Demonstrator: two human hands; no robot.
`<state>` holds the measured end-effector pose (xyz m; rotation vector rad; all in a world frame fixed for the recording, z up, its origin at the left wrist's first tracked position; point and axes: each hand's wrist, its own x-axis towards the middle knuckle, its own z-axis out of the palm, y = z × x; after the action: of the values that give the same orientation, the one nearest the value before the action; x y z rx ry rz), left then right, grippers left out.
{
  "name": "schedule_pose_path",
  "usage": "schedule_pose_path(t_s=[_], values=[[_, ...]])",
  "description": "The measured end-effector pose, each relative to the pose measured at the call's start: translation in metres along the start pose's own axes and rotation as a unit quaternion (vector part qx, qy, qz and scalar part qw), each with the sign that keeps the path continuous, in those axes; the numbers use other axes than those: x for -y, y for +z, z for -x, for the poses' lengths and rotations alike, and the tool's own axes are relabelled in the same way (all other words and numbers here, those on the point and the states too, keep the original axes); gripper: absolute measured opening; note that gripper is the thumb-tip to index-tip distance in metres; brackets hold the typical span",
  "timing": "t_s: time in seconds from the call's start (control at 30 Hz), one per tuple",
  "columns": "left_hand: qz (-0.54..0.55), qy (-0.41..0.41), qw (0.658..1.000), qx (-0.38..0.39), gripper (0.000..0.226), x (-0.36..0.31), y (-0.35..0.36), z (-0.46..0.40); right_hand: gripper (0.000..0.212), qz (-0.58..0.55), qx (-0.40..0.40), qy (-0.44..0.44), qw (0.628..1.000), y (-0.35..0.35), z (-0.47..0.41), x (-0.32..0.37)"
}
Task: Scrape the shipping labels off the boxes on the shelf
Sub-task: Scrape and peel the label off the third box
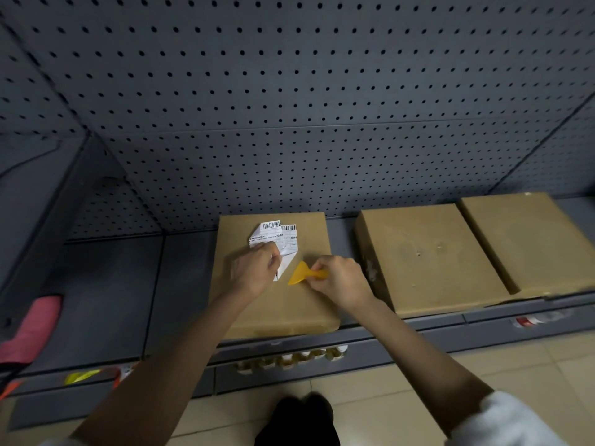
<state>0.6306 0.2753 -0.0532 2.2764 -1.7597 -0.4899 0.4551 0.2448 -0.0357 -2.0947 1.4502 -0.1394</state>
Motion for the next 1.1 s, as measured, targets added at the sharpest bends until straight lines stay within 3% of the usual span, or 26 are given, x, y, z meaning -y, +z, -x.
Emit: schedule_pose_path(t_s=[1.1], values=[[0.052, -0.034, 0.998, 0.003, 0.019, 0.002, 0.000, -0.002, 0.022, -0.005, -0.007, -0.005, 1.000, 0.003, -0.006, 0.000]])
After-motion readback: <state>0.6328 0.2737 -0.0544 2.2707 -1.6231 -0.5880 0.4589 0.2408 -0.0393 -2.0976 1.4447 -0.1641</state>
